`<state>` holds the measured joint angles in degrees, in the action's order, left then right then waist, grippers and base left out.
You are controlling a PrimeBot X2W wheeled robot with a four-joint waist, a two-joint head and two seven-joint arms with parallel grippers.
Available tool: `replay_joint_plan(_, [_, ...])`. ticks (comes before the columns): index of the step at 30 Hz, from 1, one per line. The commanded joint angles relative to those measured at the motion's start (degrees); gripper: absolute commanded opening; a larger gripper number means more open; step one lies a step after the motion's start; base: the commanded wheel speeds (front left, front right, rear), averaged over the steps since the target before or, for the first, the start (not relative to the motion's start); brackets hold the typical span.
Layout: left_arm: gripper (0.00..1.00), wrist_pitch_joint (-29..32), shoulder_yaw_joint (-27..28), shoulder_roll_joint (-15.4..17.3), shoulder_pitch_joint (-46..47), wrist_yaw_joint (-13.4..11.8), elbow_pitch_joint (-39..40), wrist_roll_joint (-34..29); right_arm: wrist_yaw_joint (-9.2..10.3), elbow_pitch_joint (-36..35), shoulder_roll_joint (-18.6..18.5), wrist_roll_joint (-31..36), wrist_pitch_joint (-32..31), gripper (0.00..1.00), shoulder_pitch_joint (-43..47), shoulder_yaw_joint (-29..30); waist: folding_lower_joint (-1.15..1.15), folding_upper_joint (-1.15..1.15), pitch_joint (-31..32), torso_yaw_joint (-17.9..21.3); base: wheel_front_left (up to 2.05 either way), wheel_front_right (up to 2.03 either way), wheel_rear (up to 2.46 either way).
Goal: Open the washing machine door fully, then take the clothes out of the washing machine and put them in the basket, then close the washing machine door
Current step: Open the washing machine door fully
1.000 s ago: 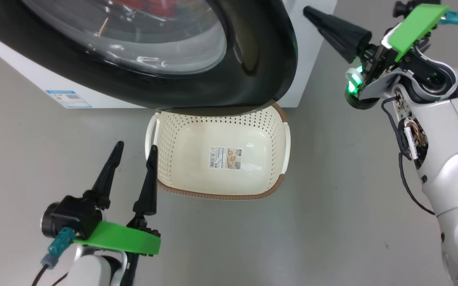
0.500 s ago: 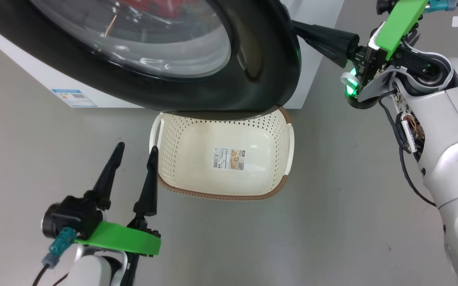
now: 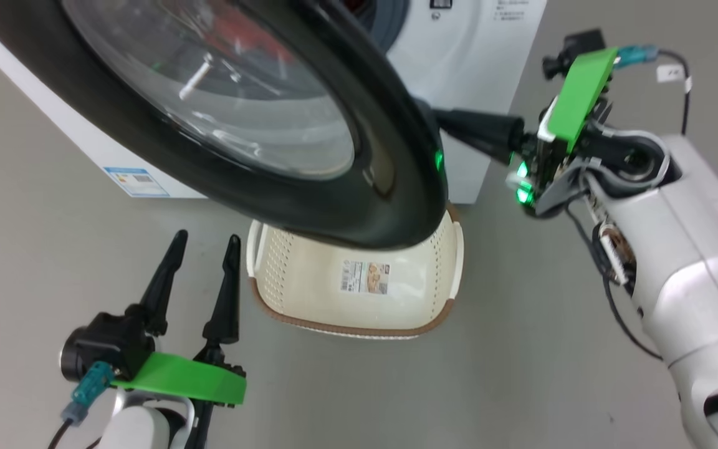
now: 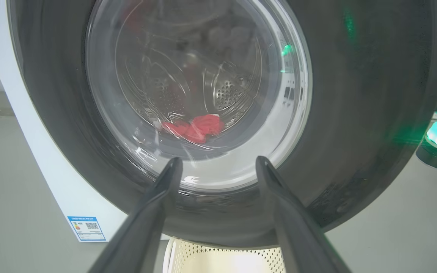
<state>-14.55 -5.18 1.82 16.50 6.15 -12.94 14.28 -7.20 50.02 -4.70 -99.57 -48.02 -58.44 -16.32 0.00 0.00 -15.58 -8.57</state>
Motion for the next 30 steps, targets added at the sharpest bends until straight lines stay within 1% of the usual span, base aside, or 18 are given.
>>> replay_joint_plan(1, [1.00, -0.4, 2.2, 1.1, -0.7, 0.2, 1.2, 0.1, -0.29, -2.0, 1.8, -1.1, -0.9, 0.00, 1.7, -1.4, 0.00, 0.00, 1.6, -1.0, 0.00, 0.00, 0.00])
replay_joint_plan(8, [1.00, -0.4, 2.1, 1.1, -2.1, -0.2, 1.1, 0.3, -0.29, -4.0, 1.8, -4.1, -1.2, 0.00, 6.7, -5.4, 0.00, 0.00, 5.4, -3.0, 0.00, 0.00, 0.00])
replay_joint_plan(17, [1.00, -0.4, 2.1, 1.1, -4.2, -0.5, 0.6, 0.1, -0.29, -6.1, 1.8, -7.5, -1.4, 0.00, 11.0, -10.0, 0.00, 0.00, 9.7, -5.4, 0.00, 0.00, 0.00])
replay_joint_plan(24, [1.00, -0.4, 2.6, 1.1, -5.5, -0.7, 0.4, 0.8, -0.29, -6.9, 1.8, -9.2, -1.1, 0.00, 12.6, -12.4, 0.00, 0.00, 11.8, -7.2, 0.00, 0.00, 0.00])
replay_joint_plan(30, [1.00, -0.4, 2.5, 1.1, -6.6, -0.6, -0.3, 1.1, -0.29, -7.3, 1.8, -10.3, -0.6, 0.00, 14.1, -15.0, 0.00, 0.00, 13.4, -10.0, 0.00, 0.00, 0.00])
